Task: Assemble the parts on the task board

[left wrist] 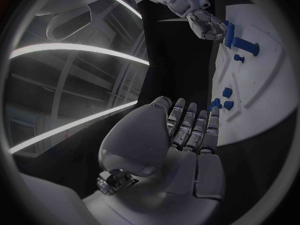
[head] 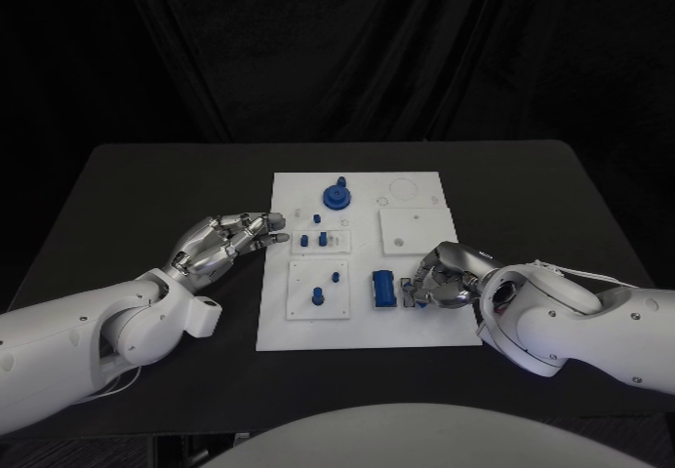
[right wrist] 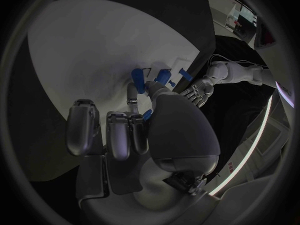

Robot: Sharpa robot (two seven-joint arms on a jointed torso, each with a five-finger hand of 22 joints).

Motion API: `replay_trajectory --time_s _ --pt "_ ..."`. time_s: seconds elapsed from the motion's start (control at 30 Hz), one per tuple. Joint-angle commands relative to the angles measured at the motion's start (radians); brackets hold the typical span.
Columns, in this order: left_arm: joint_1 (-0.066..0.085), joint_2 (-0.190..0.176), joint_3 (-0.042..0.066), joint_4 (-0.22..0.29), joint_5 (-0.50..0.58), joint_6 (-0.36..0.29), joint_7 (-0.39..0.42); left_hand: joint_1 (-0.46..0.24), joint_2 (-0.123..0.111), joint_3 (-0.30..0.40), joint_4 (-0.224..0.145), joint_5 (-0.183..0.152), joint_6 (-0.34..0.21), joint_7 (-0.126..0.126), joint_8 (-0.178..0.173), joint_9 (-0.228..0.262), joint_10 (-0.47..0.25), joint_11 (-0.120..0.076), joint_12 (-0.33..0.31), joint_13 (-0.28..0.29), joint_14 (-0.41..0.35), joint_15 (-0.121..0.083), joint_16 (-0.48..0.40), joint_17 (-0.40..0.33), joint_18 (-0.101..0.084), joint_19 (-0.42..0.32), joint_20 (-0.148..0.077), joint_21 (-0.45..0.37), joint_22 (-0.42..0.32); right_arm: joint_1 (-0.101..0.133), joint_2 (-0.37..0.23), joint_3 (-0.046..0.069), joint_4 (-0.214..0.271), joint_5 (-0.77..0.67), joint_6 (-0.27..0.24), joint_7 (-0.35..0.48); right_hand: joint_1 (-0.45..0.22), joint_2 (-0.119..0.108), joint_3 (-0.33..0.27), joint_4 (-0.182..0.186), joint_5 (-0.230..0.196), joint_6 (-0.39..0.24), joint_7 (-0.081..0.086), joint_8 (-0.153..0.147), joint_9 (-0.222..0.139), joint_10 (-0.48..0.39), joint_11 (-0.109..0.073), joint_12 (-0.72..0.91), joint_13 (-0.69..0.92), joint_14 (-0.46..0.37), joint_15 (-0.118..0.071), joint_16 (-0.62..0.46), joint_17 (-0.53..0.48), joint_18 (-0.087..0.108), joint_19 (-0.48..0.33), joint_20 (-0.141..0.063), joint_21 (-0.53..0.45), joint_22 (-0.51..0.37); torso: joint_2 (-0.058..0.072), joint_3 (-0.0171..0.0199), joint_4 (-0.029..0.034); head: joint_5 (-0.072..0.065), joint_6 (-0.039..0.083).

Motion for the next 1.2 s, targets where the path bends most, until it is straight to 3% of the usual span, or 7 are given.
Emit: replay_trajectory --time_s 0.03,0.6,1.2 --pt "-0.002 0.0 0.0 0.002 -0.002 0.017 0.079 0.009 0.001 0.008 0.0 0.006 -0.008 0.026 -0.002 0.001 -0.001 0.004 -0.002 0.001 0.006 0.002 0.004 0.001 -0.017 0.006 0.002 0.006 0.0 0.0 -0.002 -0.001 -0.005 -0.039 0.007 -0.048 0.031 0.019 0.035 -0.039 0.003 0.002 -0.01 0.005 0.007 0.104 -0.006 0.003 0.263 0.09 -0.007 -0.004 0.196 0.013 0.011 -0.008 -0.004 0.182 0.0 -0.0006 -0.0001 0.003 0.0" --pt "-0.002 0.001 0.0 0.001 -0.002 0.018 0.077 0.009 0.001 0.008 0.0 0.006 -0.008 0.026 -0.002 0.001 -0.001 0.004 -0.002 0.001 0.006 0.002 0.004 0.001 -0.017 0.006 0.002 0.006 0.0 0.001 -0.027 0.001 0.03 0.046 -0.07 -0.017 -0.011 0.019 0.045 -0.009 0.022 0.011 -0.016 0.026 0.049 0.104 -0.012 0.003 0.263 0.089 -0.012 -0.008 0.19 0.011 0.016 -0.013 0.003 0.185 0.0 0.0005 -0.0005 -0.003 0.0" --pt "-0.002 0.0 0.0 0.002 -0.002 0.014 0.073 0.009 0.001 0.012 0.0 0.006 -0.009 0.026 -0.002 0.001 -0.001 0.004 -0.002 0.001 0.008 0.003 0.006 0.002 -0.018 0.008 0.002 0.007 0.002 0.001 -0.022 0.003 0.029 0.114 -0.088 -0.029 -0.079 0.014 0.034 0.051 -0.02 0.006 -0.016 0.017 0.07 0.104 -0.012 0.003 0.263 0.087 -0.012 -0.012 0.182 0.012 0.015 -0.015 -0.005 0.183 0.001 -0.0001 0.0016 -0.003 0.0"
